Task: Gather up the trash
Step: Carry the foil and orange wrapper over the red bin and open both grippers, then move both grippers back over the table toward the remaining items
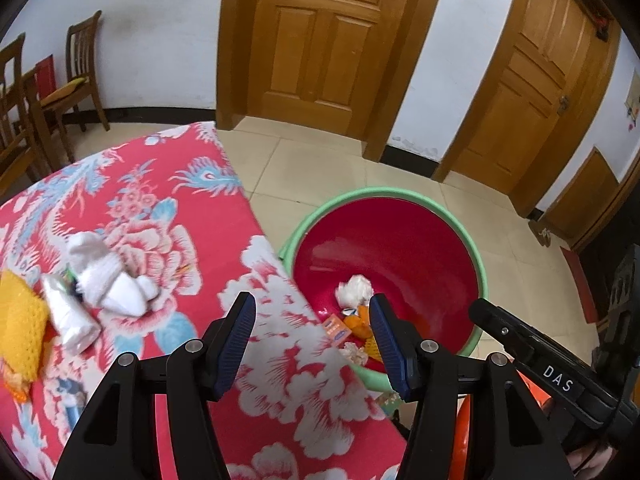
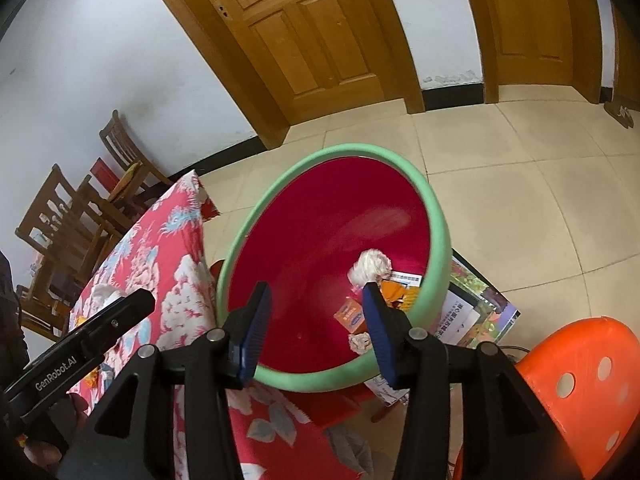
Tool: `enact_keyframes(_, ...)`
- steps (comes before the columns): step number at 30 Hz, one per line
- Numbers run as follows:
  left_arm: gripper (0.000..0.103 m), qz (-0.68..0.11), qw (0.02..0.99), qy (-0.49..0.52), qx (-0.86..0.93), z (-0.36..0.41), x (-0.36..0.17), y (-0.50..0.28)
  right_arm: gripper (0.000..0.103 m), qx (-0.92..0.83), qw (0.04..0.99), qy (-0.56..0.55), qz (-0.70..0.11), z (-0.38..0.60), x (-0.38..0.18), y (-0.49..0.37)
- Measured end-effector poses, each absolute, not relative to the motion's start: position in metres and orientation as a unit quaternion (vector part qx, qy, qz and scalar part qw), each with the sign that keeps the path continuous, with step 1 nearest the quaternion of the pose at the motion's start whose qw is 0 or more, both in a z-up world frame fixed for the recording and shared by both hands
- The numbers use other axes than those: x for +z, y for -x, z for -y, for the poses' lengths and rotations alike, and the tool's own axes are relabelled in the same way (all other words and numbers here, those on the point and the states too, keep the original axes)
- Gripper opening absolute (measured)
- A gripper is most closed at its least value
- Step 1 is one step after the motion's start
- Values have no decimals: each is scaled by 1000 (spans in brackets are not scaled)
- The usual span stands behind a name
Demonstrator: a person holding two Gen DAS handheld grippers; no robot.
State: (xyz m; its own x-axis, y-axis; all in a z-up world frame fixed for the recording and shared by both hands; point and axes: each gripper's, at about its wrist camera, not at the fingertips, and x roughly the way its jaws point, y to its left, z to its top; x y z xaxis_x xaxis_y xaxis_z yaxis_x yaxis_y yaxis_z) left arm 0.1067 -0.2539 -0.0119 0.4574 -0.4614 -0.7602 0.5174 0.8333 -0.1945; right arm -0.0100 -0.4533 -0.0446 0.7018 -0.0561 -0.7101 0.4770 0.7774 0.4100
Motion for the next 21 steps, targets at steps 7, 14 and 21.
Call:
enact_keyframes(7,60,-432,862,-22,-265,227,-4,-104,50,-130,880,-284,-357,429,-35,3)
enact_keyframes(14,60,-427,872,-7,-240,197,2,-104,56,-106,888,-269,-357,404,-26,-5)
enact_keyframes(21,60,-419,883,4,-212,163,7,-105,57,-79,896,-252,-358,378,-20,-14)
